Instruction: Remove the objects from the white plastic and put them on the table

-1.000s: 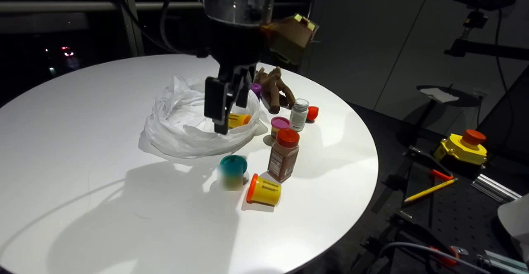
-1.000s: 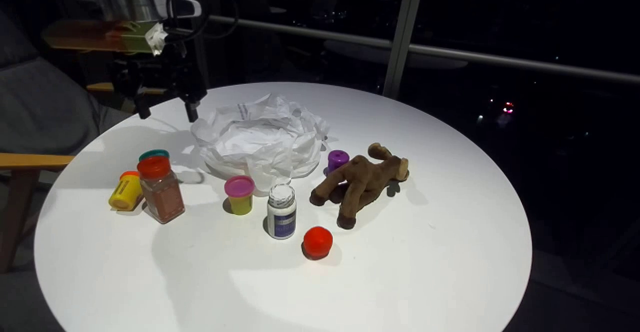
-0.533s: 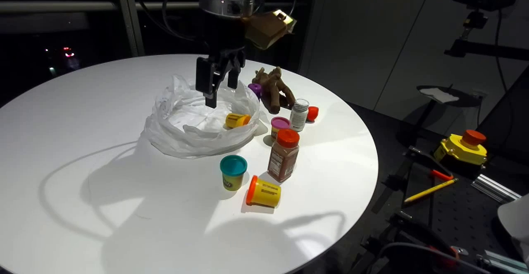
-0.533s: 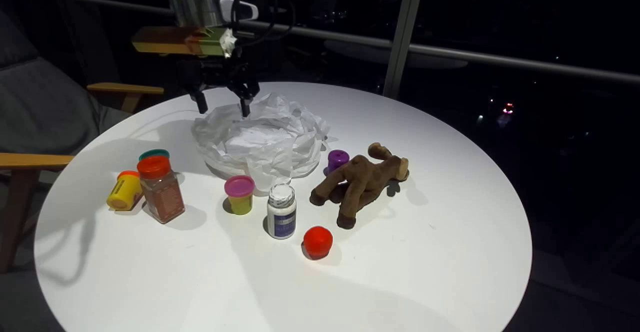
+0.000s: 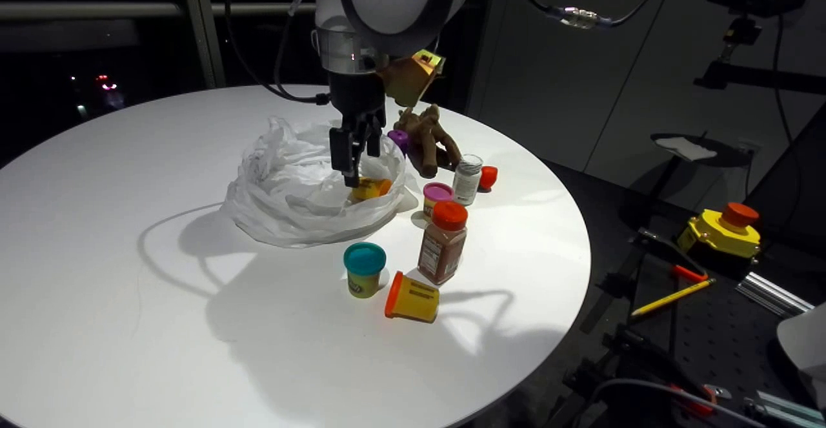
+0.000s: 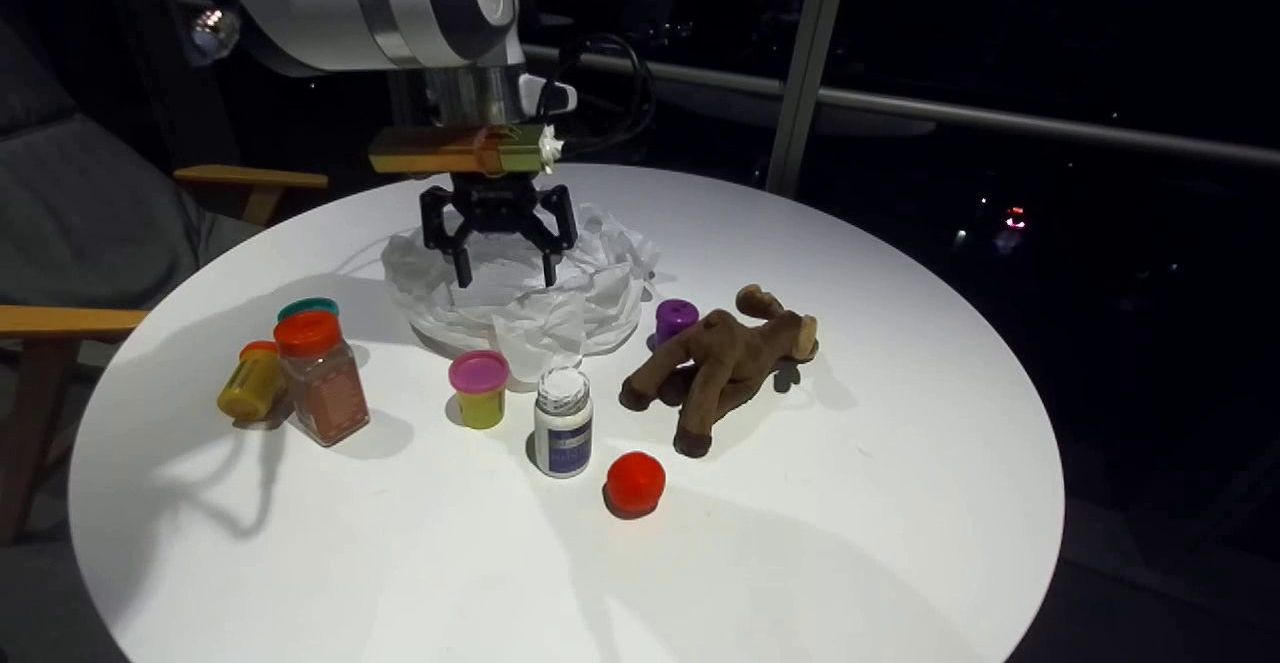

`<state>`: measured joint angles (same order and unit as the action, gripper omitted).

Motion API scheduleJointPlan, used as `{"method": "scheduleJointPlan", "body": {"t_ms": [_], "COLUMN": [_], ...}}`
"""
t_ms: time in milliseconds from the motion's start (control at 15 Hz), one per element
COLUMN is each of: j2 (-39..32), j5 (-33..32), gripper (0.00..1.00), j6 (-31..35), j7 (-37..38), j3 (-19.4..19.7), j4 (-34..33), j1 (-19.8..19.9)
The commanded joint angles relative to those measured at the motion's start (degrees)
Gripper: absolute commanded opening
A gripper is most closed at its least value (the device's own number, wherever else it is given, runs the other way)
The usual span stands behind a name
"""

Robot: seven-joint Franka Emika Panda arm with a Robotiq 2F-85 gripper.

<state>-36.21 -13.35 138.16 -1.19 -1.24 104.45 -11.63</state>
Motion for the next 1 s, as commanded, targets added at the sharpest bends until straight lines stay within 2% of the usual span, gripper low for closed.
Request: {"method": "scheduleJointPlan", "body": {"t_ms": [0,267,800,867,933], "j2": [-0.2,-0.51,-2.76,-2.92,-2.92], "j5": [-0.46,-1.1,-0.33,-0.55,-0.56], "gripper": [1.0,1.0,1.0,0.79,0.74], "j6": [-4.77,-3.5,4.9,4.61,4.28], "j7": [-3.89,-5.79,-5.82,-5.49,-5.36], "j3": [-0.93,-0.87,-1.08,-0.7,-0.58], "j4": [-1.58,-0.3,-0.09,0.08,0.23], "j1": [1.17,1.74,2.3,2.11,2.07]}}
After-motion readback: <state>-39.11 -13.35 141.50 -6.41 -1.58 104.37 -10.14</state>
